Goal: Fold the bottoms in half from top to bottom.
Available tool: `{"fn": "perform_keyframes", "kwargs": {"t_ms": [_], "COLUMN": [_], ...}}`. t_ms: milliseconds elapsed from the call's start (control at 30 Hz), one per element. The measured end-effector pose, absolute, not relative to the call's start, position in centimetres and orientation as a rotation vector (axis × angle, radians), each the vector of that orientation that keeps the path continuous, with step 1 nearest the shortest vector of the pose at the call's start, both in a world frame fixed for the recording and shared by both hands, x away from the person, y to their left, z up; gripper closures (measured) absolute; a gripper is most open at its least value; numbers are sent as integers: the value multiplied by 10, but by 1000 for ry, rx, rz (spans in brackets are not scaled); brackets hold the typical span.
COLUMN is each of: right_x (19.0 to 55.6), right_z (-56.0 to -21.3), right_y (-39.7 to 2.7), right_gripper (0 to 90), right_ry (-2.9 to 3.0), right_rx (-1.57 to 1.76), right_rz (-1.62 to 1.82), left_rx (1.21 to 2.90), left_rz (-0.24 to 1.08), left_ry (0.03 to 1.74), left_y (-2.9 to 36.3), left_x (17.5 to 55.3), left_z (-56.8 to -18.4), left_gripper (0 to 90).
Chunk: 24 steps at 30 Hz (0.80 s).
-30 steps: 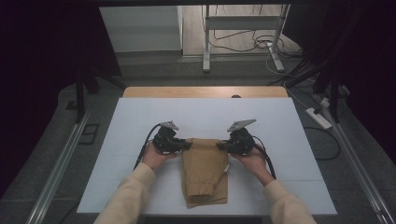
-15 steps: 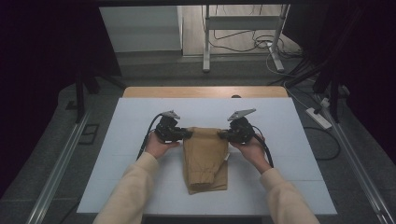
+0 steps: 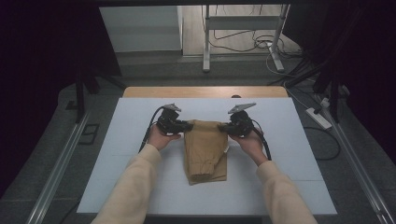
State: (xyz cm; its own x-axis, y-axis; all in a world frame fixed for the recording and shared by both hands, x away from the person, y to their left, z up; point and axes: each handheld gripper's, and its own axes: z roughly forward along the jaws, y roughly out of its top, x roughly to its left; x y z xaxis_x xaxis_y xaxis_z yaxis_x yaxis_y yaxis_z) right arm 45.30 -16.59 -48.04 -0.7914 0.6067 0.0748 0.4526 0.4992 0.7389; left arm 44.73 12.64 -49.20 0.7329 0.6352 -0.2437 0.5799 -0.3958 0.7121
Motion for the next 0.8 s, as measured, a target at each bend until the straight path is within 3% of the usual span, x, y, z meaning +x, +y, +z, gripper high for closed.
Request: {"fn": "perform_keyframes", "kwargs": {"t_ms": [500, 567, 633, 667, 800], "right_x": [461, 460, 460, 460, 459], "right_z": [-484, -483, -483, -482, -482], "right_y": [-166, -166, -167, -167, -170], "right_gripper": [773, 641, 475, 436, 385], "right_ry": [2532, 2510, 2476, 2470, 2463], "right_rx": [919, 906, 920, 937, 966], "right_rz": [1166, 1155, 1140, 1145, 1152], "left_rx": [2104, 2105, 2097, 2101, 2117], "left_rz": [111, 147, 158, 159, 151], "left_ry": [931, 956, 988, 992, 981], "left_y": [124, 124, 125, 126, 127], "left_x": [454, 453, 453, 453, 447], "left_z": [-493, -492, -492, -491, -491], "left_gripper": [709, 618, 397, 347, 286]}}
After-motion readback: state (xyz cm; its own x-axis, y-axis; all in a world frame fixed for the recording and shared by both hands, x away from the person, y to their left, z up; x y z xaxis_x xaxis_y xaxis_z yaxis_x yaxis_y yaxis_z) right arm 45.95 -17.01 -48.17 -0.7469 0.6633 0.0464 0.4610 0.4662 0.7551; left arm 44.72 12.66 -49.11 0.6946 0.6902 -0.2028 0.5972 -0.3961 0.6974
